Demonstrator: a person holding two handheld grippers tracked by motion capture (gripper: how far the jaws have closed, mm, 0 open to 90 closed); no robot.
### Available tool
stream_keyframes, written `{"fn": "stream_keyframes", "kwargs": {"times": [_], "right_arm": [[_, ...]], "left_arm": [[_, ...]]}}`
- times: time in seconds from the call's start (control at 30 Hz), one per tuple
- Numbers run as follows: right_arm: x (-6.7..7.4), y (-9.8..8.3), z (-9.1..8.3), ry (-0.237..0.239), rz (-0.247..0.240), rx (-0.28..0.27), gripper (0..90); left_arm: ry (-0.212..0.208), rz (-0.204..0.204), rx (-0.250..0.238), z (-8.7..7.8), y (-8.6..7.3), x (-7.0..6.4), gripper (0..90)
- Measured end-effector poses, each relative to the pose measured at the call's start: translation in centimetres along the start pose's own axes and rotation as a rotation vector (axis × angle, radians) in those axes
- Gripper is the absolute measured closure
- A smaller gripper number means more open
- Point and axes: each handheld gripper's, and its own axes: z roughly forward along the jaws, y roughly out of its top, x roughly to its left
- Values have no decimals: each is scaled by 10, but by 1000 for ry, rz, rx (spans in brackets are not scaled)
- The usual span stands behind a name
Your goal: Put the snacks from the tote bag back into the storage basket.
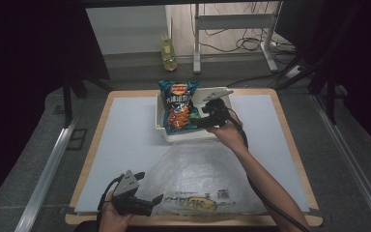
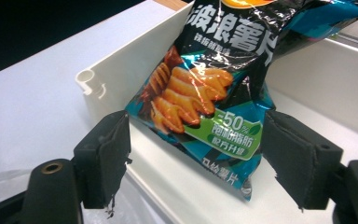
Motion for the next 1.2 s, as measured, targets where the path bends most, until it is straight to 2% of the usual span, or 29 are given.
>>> {"fn": "stream_keyframes", "kwargs": {"times": [0.57,0.83,0.97,1.2], "right_arm": [[20,-16,-17,20,-60,15,220],[25,-26,-22,21,-75,27,208],[27,-31,-26,25,-81,23,197],[29,-41,-30,27,-96,30,170]], "left_arm": [[4,1,-1,-1,0,0,10],[13,6,1,-1,0,0,10],[33,-7,-3,-2,0,1,3],[28,-25,-11,-3,-1,3,3]]}}
